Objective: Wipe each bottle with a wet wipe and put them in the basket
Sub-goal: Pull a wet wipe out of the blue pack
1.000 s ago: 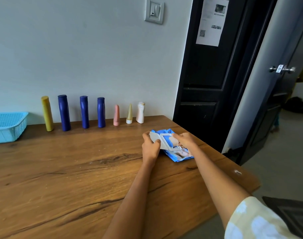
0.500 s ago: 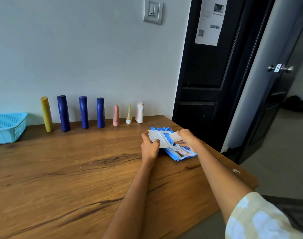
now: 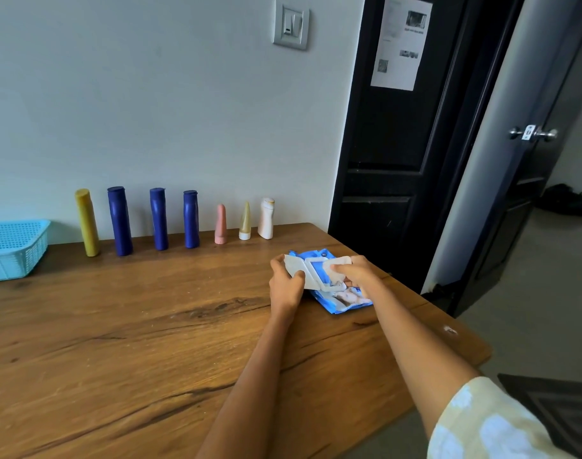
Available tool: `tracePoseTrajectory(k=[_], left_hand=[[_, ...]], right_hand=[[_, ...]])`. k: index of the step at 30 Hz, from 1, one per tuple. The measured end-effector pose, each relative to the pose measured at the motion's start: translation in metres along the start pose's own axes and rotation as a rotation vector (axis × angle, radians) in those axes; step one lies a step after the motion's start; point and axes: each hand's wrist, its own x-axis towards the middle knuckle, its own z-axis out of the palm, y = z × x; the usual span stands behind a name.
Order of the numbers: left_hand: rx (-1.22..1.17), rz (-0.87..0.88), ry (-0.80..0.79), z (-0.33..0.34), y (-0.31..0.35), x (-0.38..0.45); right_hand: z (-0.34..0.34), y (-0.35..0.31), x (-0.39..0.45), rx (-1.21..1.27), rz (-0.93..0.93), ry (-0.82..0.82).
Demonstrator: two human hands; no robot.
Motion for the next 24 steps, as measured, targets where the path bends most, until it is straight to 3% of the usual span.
tracePoseTrajectory(k=[6, 9, 11, 13, 15, 18, 24], left_hand=[[0.075, -0.003, 0.064, -0.001, 0.003, -0.001], [0.541, 0.069, 0.194, 0.000, 0.007, -0.003], [0.939, 0.296, 0.200, 0.004, 0.014, -0.001], [1.102, 0.504, 0.110, 0.014, 0.024, 0.004], [1.112, 0.528, -0.019, 0.027, 0.034, 0.013], [1.075, 0.419, -0.104, 0.047, 0.038, 0.025], [0.568, 0.098, -0.082, 0.050, 0.035, 0.043]], right_hand=[[-0.001, 0.001, -0.006, 0.138, -0.052, -0.026], [-0.003, -0.002, -0.010, 0.125, -0.072, -0.063], [-0.004, -0.003, -0.012, 0.133, -0.069, -0.066], [-0.005, -0.003, -0.011, 0.139, -0.052, -0.062], [-0.005, -0.001, -0.010, 0.157, -0.040, -0.088], [-0.007, 0.001, -0.011, 0.198, -0.039, -0.142], [-0.007, 0.009, -0.006, 0.279, -0.023, -0.139]])
